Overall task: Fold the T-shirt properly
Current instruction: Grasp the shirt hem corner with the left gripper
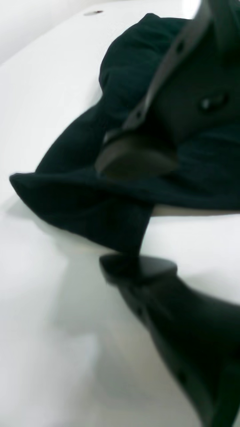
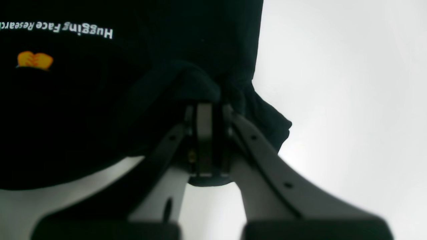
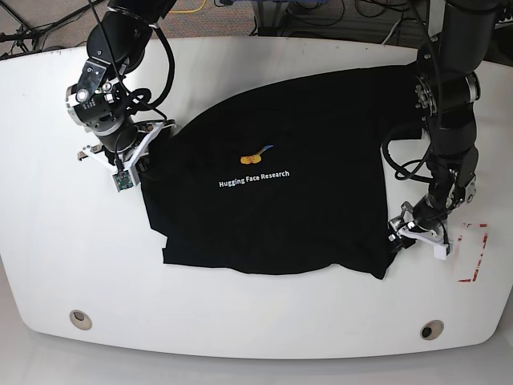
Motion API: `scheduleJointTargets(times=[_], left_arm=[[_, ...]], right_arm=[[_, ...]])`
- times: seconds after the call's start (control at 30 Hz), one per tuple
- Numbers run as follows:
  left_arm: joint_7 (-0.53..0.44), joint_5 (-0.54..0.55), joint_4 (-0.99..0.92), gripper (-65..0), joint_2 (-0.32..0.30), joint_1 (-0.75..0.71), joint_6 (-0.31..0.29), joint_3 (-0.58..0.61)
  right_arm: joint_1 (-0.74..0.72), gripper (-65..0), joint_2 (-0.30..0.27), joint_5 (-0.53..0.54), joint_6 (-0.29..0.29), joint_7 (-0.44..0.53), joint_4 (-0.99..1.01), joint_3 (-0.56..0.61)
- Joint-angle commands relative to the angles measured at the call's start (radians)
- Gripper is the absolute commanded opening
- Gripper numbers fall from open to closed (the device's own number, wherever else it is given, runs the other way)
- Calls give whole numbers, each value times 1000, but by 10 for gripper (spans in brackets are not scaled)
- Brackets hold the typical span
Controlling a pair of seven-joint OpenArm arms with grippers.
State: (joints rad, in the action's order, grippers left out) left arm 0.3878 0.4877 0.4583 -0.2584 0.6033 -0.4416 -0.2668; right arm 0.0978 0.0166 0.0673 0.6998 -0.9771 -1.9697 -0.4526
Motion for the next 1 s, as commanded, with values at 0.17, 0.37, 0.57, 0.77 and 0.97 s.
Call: scheduleJointTargets(times=[0.17,0.37,0.57,0.77,0.97], left_arm=[[4,3,6,-365,-5,23,3,-4],[3,4,6,-369,-2,23,3,-4],[1,4,6,-279,17,23,5,-6],[0,4,6,-299,28,23,5,-6],[-2,4,6,-356,29,23,5,-6]], right_arm=[[-13,-629,-8,12,-2,20,-16,-2],[-13,-629,-8,13,-2,20,-16,-2],[-13,-629,-8,13,-2,20,-16,-2],[-13,-629,-8,13,-2,20,-12,-2],[-14,-629,-10,13,-2,20,20,-1]])
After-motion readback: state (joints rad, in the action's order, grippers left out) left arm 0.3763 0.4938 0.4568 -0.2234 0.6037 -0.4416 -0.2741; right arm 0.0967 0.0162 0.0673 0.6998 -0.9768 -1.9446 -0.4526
